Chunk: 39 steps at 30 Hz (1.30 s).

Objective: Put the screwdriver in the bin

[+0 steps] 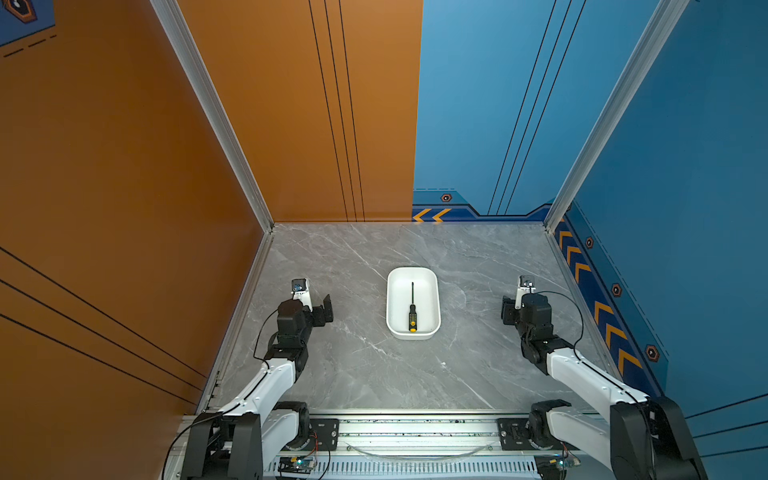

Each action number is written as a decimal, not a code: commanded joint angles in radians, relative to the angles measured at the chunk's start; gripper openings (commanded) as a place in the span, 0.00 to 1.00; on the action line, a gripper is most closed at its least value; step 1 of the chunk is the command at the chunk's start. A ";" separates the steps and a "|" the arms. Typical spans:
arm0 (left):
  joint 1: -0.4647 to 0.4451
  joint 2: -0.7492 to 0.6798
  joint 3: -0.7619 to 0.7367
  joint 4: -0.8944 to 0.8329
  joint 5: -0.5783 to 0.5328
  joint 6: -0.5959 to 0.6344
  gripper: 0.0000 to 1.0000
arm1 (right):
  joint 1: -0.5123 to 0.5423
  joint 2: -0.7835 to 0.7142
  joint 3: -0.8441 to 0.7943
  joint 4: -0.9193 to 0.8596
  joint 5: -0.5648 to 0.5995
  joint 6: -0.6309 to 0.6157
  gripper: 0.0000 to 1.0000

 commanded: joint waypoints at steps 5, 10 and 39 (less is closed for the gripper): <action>0.046 0.088 -0.064 0.273 0.070 -0.003 0.98 | -0.035 0.201 -0.139 0.650 0.034 -0.011 0.65; 0.058 0.125 -0.089 0.367 0.050 0.004 0.98 | -0.035 0.375 -0.172 0.881 0.029 -0.015 0.66; 0.036 0.501 0.044 0.533 0.022 0.031 0.98 | -0.092 0.406 -0.007 0.588 -0.012 0.050 0.87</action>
